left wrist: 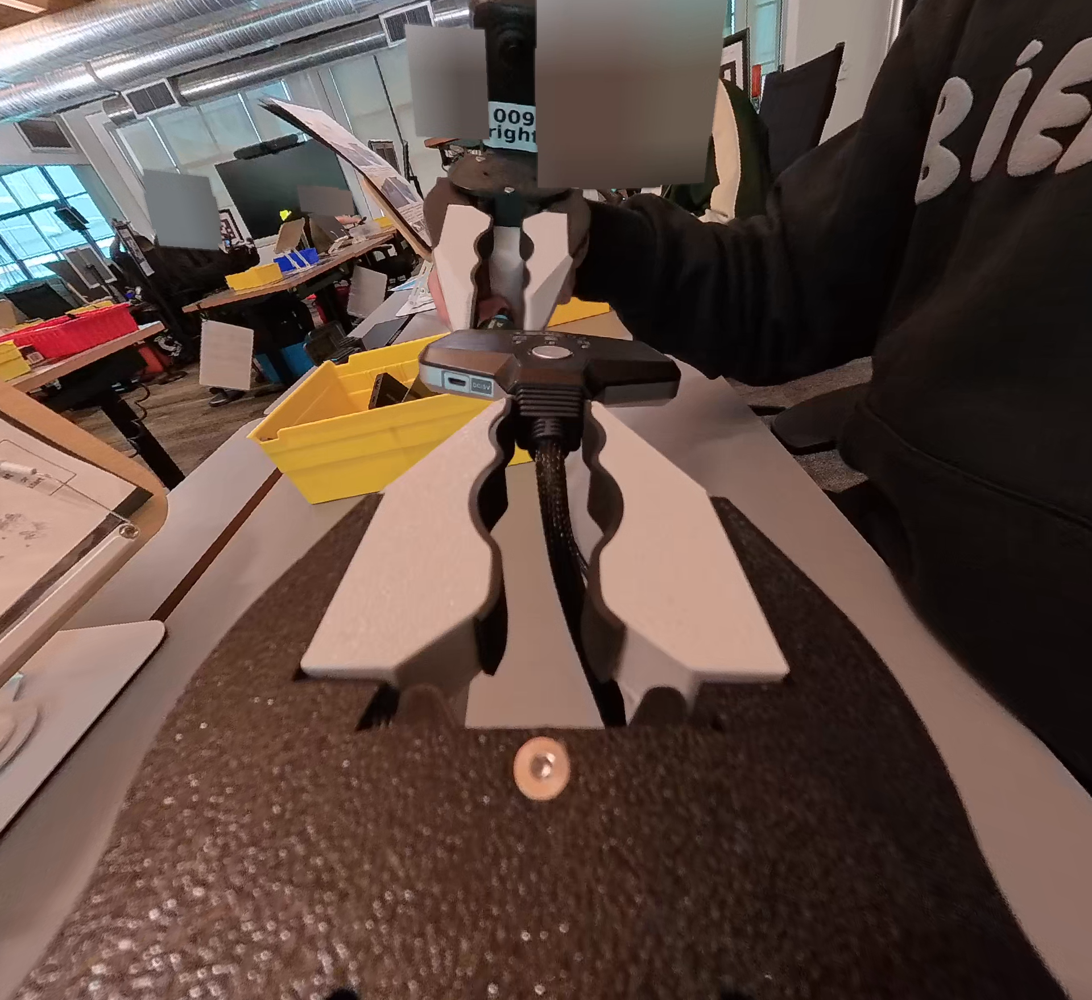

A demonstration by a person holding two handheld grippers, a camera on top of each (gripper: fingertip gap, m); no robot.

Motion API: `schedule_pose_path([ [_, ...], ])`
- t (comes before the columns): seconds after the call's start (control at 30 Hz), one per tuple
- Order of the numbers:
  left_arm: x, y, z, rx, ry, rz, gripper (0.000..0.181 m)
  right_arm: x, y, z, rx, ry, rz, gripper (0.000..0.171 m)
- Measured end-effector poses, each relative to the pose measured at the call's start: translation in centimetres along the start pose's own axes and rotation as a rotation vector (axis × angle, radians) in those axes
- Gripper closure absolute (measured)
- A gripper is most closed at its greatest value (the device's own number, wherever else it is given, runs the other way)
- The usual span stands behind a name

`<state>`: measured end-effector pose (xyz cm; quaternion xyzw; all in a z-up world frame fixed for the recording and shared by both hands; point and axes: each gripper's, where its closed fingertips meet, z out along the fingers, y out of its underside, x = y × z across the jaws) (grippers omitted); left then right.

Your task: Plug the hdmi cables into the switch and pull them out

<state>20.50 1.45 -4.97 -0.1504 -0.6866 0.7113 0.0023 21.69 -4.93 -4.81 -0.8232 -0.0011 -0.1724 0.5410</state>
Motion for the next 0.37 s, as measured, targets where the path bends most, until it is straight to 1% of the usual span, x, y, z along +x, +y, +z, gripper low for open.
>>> schedule_pose_path([
  [0.27, 0.08, 0.21, 0.37, -0.007, -0.009, 0.006, 0.162, -0.02, 0.1, 0.24, -0.022, -0.048, 0.097, 0.153],
  [0.37, 0.2, 0.65, 0.46, -0.05, -0.022, 0.018, 0.162, -0.21, 0.89, 0.33, -0.119, -0.041, 0.039, 0.153],
])
